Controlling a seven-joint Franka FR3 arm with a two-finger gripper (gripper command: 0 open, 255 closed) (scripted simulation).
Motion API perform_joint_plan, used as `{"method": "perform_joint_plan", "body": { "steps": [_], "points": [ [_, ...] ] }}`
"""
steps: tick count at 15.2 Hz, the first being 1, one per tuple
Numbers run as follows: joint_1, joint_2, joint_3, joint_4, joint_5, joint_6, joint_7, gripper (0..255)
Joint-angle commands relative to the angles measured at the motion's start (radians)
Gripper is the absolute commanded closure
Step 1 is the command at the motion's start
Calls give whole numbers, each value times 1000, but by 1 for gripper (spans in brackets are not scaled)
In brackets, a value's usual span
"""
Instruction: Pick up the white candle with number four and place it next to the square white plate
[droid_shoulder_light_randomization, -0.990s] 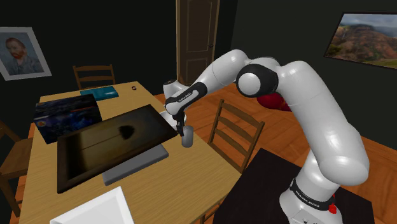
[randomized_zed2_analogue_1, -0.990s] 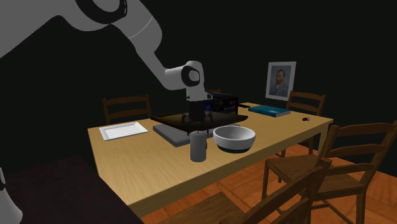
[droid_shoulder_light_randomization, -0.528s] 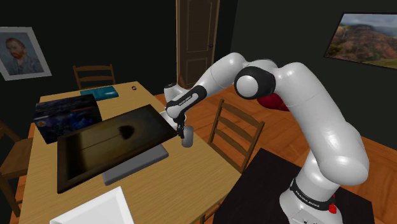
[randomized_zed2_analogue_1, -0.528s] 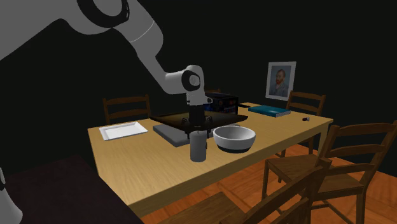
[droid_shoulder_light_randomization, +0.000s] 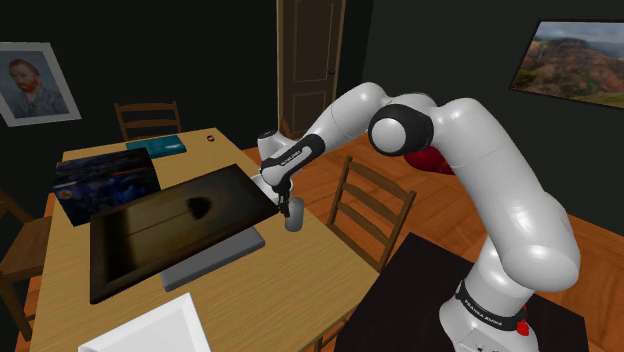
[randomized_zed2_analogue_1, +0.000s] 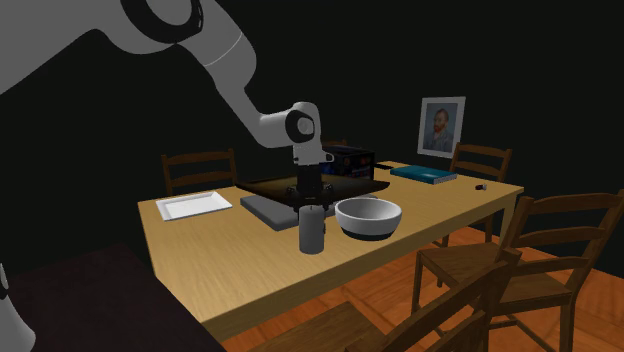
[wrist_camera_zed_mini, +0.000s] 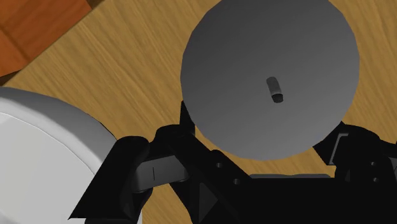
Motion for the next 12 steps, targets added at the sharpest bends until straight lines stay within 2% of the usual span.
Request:
{"method": "perform_joint_plan", "body": {
  "steps": [1,5,12],
  "points": [
    [0,1,0,-2,0,0,0,255],
    [-1,2,0,0,0,-1,0,255],
    [0,-64,0,-12,2,-54,-10,255]
  ]
}}
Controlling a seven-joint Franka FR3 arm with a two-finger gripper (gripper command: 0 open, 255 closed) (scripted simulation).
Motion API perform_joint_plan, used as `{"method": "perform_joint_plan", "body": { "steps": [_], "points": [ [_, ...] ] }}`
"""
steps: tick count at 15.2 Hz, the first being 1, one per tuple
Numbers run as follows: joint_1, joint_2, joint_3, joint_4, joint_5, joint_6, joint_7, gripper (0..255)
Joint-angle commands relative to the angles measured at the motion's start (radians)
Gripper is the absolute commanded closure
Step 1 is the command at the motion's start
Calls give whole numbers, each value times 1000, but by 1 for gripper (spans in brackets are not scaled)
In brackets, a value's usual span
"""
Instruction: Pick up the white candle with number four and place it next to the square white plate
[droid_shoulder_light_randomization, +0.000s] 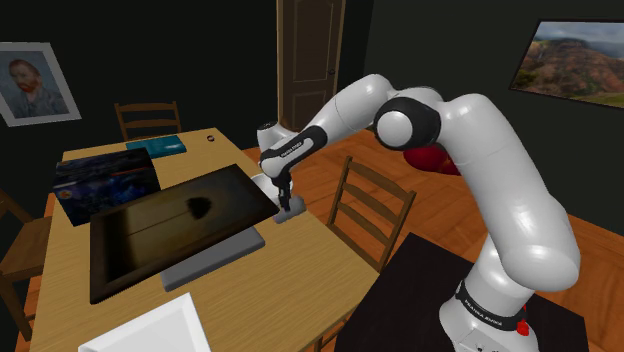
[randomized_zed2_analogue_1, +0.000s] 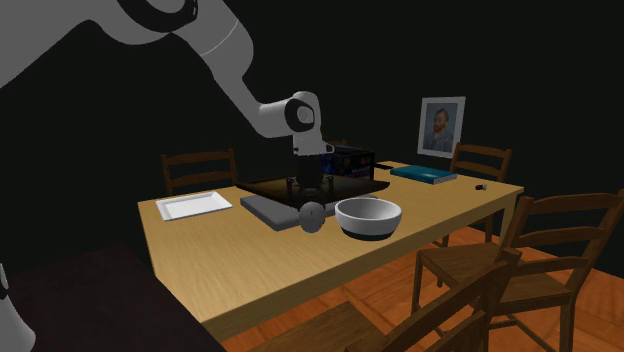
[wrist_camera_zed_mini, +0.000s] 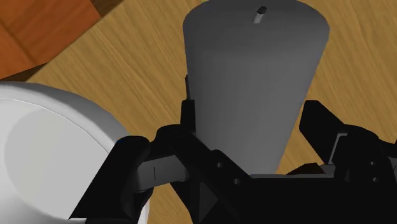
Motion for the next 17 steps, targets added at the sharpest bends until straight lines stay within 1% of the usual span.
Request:
{"method": "perform_joint_plan", "body": {
  "steps": [1,17],
  "points": [
    [0,-21,0,-4,1,-16,-4,255],
    [2,-143,1,18,6,-159,-27,255]
  ]
}}
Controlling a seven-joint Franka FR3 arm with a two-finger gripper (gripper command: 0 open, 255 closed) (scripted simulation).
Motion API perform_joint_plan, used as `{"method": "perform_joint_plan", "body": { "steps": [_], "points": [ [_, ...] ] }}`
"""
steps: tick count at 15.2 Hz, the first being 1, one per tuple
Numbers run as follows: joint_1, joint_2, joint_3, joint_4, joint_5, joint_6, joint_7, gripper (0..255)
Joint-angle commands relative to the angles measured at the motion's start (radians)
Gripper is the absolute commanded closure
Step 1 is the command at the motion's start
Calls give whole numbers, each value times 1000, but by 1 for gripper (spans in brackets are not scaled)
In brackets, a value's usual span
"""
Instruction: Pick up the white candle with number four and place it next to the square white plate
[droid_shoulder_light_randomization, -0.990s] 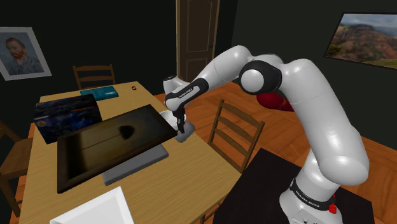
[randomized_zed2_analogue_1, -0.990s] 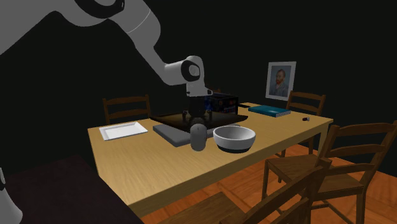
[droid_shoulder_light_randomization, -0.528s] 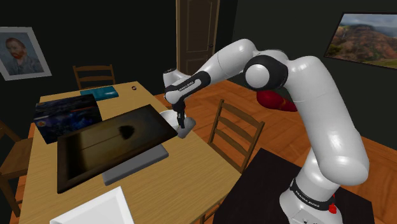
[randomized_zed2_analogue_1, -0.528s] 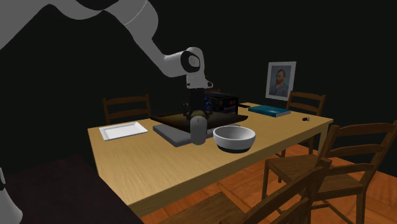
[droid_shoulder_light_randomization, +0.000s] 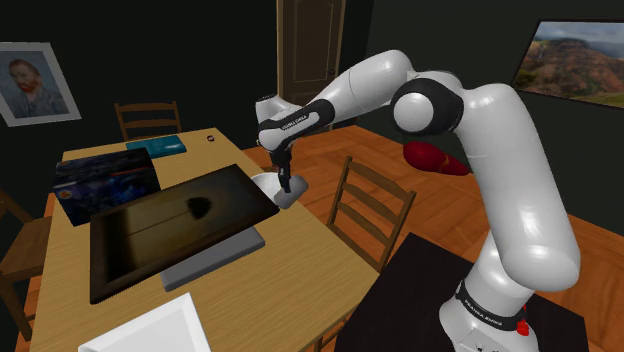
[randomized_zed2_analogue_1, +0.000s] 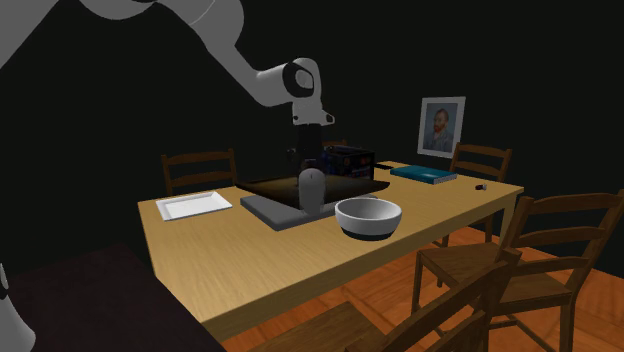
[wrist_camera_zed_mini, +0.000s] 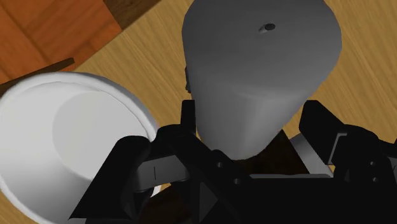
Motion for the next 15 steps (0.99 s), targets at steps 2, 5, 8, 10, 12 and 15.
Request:
{"method": "perform_joint_plan", "body": {
  "steps": [2,5,8,10,12,15],
  "points": [
    [0,-21,0,11,1,-31,-6,255],
    [0,-38,0,24,2,-61,-11,255],
    [1,-54,0,39,3,-92,-15,255],
    [1,-64,0,51,4,-113,-19,255],
    [1,-73,0,64,4,-135,-22,255],
    [2,-85,0,85,5,-168,-27,255]
  ]
}}
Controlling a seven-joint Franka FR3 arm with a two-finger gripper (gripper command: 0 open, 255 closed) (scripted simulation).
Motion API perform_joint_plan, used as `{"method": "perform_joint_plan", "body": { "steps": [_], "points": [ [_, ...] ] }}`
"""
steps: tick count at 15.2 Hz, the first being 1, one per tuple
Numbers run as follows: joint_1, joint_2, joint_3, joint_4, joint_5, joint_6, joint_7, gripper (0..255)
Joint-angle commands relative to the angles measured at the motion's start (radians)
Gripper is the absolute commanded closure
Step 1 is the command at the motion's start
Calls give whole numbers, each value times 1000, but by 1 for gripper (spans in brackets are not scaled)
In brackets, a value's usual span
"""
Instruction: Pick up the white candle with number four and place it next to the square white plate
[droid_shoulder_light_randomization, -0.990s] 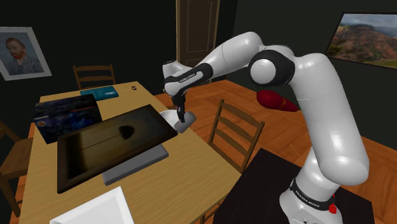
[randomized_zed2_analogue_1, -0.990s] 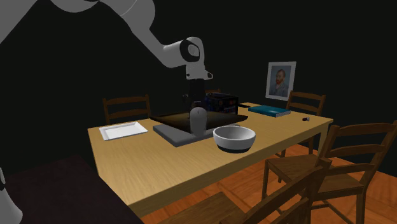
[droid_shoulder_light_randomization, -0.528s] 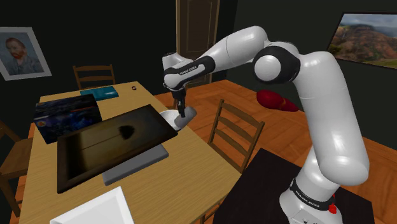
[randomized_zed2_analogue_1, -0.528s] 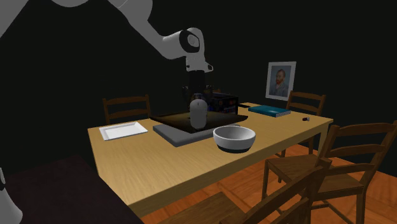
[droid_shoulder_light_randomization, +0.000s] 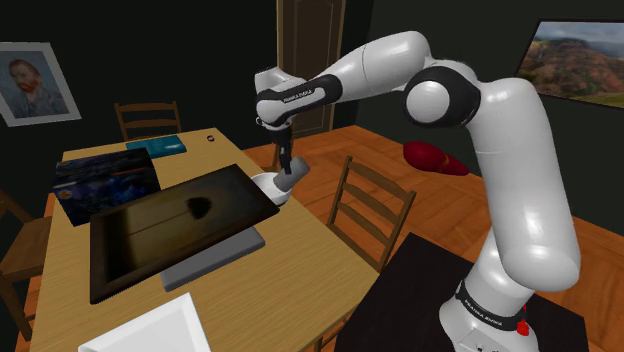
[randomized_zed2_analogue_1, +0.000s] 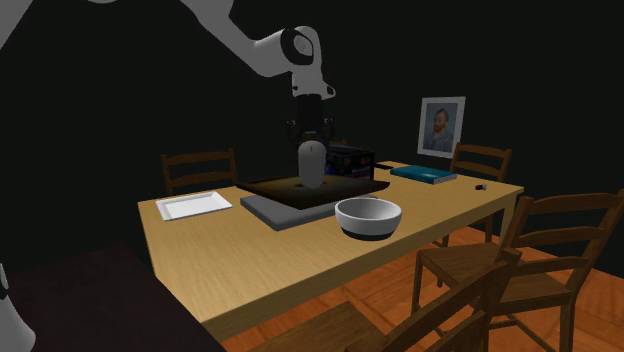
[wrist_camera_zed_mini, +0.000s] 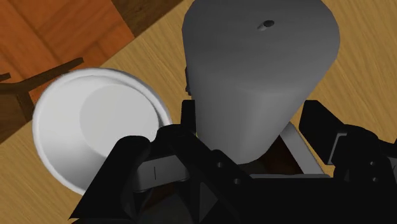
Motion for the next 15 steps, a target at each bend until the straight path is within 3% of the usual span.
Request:
{"method": "perform_joint_plan", "body": {
  "steps": [1,8,15],
  "points": [
    [1,-1,0,16,1,-17,-1,255],
    [97,-127,37,-173,-7,25,136,255],
    [191,-207,85,-286,-4,37,278,255]
  ]
}}
